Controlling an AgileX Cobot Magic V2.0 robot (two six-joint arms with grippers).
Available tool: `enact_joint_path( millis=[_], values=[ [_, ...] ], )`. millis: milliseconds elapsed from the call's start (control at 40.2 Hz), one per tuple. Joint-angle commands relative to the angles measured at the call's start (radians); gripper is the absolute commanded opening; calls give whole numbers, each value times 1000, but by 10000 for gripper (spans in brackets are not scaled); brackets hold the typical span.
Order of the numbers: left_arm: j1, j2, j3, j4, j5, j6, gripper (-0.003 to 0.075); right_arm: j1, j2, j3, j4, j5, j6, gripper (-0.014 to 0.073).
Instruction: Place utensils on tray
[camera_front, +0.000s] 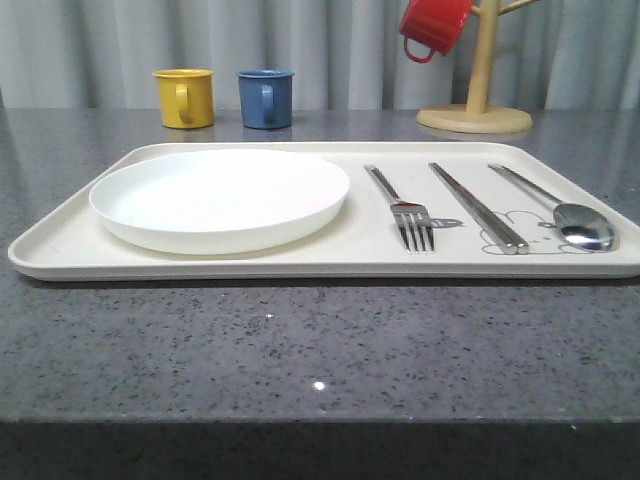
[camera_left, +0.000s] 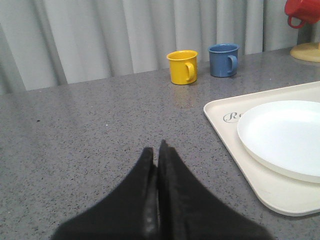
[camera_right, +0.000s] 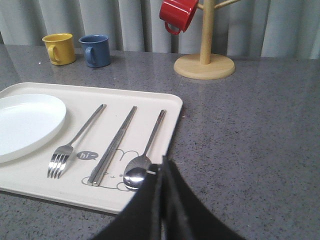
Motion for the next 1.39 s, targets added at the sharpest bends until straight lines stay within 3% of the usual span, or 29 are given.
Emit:
enact_joint_path(
  millis=[0,522,1019,1367],
  values=[
    [-8,13,-28,-10,-82,-2,-18,-2,8,-26,-18,-76,-10,-69],
    [-4,5,-8,9,-109,-2,-18,-2,8,-26,-18,-76,-10,-69],
    [53,-149,374,-62,-431,-2,-18,-2,8,-26,-18,-76,-10,-69],
    [53,-149,371,-67,-368,-2,-18,-2,8,-26,-18,-76,-10,-69]
  ],
)
